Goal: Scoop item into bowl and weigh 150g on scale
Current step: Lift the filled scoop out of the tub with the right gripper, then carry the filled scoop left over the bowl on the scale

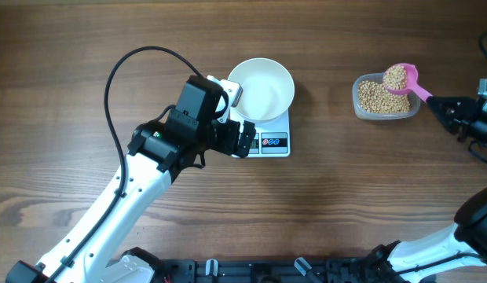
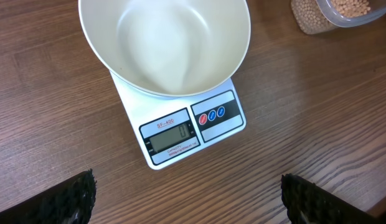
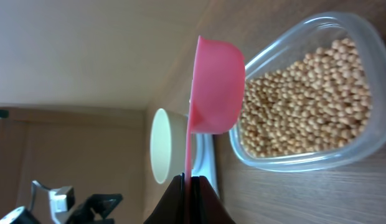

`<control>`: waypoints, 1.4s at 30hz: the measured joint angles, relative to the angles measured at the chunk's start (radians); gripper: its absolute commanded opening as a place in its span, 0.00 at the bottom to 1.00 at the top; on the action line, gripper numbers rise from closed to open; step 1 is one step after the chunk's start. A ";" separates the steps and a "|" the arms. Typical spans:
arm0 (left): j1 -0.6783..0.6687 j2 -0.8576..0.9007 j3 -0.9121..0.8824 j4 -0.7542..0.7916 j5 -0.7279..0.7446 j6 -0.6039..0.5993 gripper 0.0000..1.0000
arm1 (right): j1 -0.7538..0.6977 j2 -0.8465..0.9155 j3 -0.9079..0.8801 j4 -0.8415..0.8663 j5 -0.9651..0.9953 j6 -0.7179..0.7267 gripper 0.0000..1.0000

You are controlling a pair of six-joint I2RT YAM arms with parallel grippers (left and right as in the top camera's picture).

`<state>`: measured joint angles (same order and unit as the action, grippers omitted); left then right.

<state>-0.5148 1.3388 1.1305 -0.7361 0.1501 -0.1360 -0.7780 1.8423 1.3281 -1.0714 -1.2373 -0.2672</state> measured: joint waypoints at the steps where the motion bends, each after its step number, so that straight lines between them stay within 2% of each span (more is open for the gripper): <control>1: 0.000 0.000 0.000 0.000 0.000 0.000 1.00 | 0.000 0.000 0.000 -0.011 -0.016 0.000 0.04; 8: 0.000 0.000 0.000 0.000 0.000 0.000 1.00 | 0.020 0.000 0.000 -0.089 -0.089 -0.035 0.04; 19: 0.000 0.000 0.000 0.000 0.000 0.000 1.00 | 0.206 0.000 0.000 -0.055 -0.210 0.035 0.04; 24: 0.000 0.000 0.000 0.000 0.000 0.000 1.00 | 0.286 0.000 -0.002 0.047 -0.225 0.138 0.04; 28: 0.000 0.000 0.000 0.000 0.000 0.000 1.00 | 0.394 0.000 -0.008 0.211 -0.193 0.323 0.04; 35: 0.000 0.000 0.000 0.000 0.000 0.000 1.00 | 0.576 0.000 -0.011 0.423 -0.103 0.533 0.04; 38: 0.000 0.000 0.000 0.000 -0.002 0.000 1.00 | 0.645 0.000 -0.011 0.507 -0.051 0.592 0.04; 42: 0.000 0.000 0.000 0.000 -0.003 0.000 1.00 | 0.715 0.000 -0.011 0.534 0.043 0.619 0.04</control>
<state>-0.5148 1.3388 1.1309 -0.7361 0.1467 -0.1360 -0.0628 1.8420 1.3167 -0.5373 -1.1946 0.3519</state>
